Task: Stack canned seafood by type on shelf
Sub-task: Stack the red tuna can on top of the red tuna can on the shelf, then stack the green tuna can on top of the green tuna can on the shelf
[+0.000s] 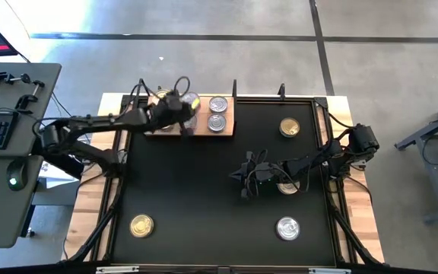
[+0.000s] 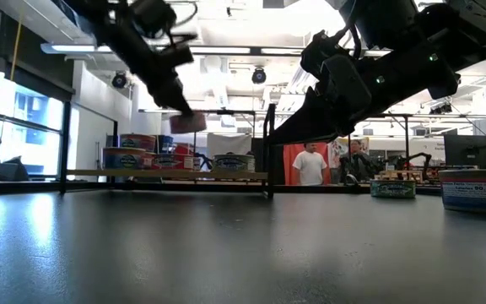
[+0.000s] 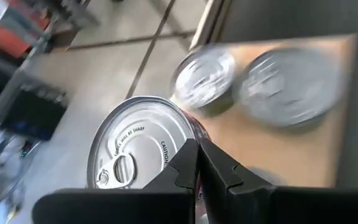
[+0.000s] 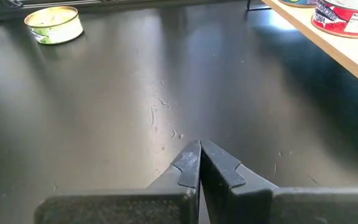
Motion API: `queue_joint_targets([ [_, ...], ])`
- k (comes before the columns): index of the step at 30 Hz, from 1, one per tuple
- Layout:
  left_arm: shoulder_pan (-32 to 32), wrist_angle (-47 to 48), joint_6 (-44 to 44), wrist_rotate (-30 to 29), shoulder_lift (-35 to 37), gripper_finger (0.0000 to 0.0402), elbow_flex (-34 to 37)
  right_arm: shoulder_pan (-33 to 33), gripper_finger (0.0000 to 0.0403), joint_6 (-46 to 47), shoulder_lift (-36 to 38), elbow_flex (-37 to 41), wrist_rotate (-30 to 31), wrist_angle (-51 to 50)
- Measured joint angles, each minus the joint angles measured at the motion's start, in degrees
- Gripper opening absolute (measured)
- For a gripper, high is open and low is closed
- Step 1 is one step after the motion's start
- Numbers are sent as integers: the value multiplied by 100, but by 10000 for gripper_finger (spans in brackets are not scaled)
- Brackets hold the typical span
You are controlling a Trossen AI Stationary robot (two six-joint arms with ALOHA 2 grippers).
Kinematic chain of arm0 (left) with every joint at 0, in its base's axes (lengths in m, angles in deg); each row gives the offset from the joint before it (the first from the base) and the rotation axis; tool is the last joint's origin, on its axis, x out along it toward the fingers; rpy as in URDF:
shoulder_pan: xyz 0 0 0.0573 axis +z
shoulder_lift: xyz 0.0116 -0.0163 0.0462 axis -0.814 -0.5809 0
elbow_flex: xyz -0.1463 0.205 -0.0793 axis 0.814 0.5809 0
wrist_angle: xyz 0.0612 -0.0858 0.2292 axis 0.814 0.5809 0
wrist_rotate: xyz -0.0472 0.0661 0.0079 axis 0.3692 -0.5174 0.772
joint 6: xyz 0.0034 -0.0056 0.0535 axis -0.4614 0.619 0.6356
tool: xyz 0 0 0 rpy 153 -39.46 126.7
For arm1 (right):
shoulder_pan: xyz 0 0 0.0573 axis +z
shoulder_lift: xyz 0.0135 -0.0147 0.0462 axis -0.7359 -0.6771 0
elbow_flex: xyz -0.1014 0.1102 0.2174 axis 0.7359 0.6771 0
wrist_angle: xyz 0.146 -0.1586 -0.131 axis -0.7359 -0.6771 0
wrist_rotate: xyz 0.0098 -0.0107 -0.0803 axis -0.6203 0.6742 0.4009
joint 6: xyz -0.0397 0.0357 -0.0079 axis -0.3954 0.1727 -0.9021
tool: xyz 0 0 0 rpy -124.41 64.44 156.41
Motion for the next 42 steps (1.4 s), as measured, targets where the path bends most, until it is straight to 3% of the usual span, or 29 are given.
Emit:
queue_joint_targets([
  [5, 658, -39, 175, 293, -408, 0, 0, -16, 0, 0, -1, 0, 1, -1],
  [10, 885, -140, 210, 571, -806, 0, 0, -79, 0, 11, -1, 0, 1, -1],
  [19, 894, -420, 239, 426, -944, 4, -2, -90, 0, 38, -1, 0, 14, -2],
  [35, 806, -429, 235, 415, -898, 61, -7, -90, 0, 21, -1, 0, -6, -4],
  [42, 591, -419, 68, 400, -670, 67, -7, -90, 0, 20, -1, 0, -6, -6],
])
